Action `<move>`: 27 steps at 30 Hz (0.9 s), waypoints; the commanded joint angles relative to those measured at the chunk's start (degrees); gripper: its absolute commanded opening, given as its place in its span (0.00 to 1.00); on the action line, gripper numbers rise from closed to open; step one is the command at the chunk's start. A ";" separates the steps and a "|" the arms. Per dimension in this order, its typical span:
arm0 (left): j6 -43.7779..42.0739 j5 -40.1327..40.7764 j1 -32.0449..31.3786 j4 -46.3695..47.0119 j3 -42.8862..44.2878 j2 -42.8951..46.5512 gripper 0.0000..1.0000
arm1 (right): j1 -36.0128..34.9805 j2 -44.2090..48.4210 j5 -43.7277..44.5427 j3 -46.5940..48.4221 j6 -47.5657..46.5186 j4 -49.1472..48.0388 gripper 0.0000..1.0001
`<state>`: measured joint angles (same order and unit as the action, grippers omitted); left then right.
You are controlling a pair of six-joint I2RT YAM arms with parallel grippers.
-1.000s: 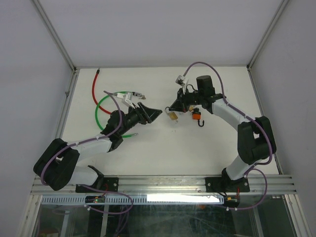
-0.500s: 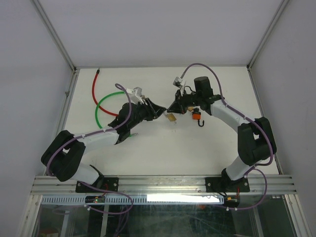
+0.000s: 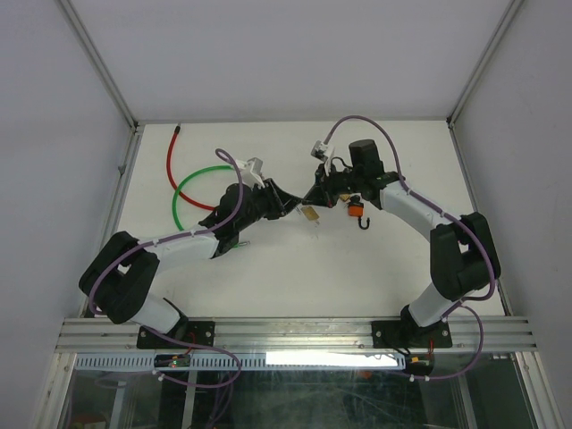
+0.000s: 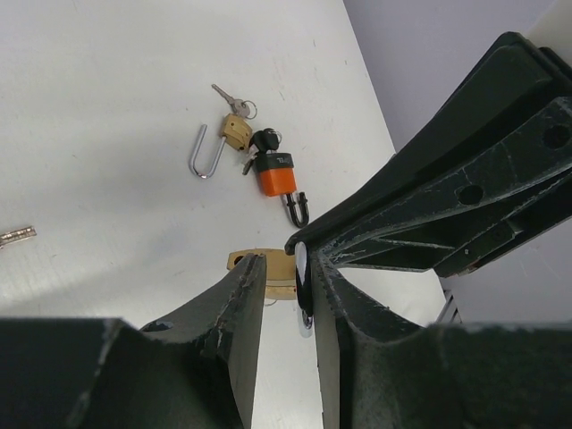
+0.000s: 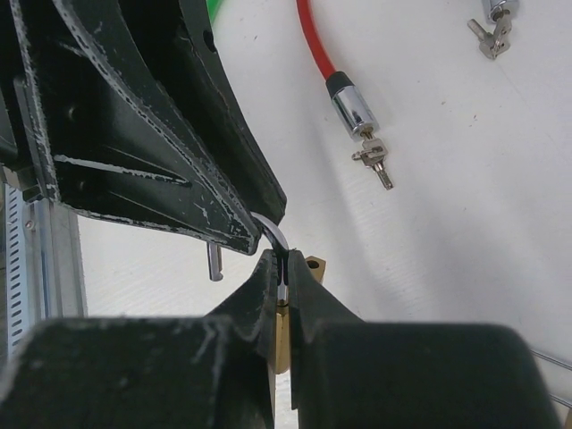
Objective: Lock with the key
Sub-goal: Pick up the lock from the center of the board, then lock the lock.
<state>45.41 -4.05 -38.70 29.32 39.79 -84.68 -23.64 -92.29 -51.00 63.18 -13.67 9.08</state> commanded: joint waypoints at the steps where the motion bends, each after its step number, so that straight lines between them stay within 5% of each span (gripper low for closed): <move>1: -1.96 -2.21 -0.60 0.71 2.31 -0.72 0.28 | -0.27 3.96 0.12 1.42 -1.00 -2.40 0.00; 9: -2.78 -3.83 -0.66 1.73 1.85 -0.57 0.28 | -0.30 3.67 2.13 1.77 -0.92 -2.04 0.00; 13: -3.17 -4.81 -0.67 2.47 1.85 -0.74 0.17 | -0.35 3.69 1.44 1.77 -0.90 -1.96 0.00; 16: -3.46 -5.58 -0.64 3.10 1.76 -0.85 0.00 | -0.32 3.68 0.74 1.93 -1.00 -1.59 0.00; 21: -4.24 -6.53 -0.65 6.77 0.04 0.31 0.00 | -0.05 3.76 -2.18 3.00 -2.44 0.74 0.01; 27: -5.67 -4.06 -0.68 14.36 -4.84 5.03 0.00 | 2.79 6.13 -8.81 3.08 -2.76 1.90 0.41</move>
<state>42.02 -8.93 -38.70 33.58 36.93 -84.79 -22.76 -91.77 -52.18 63.33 -15.20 11.94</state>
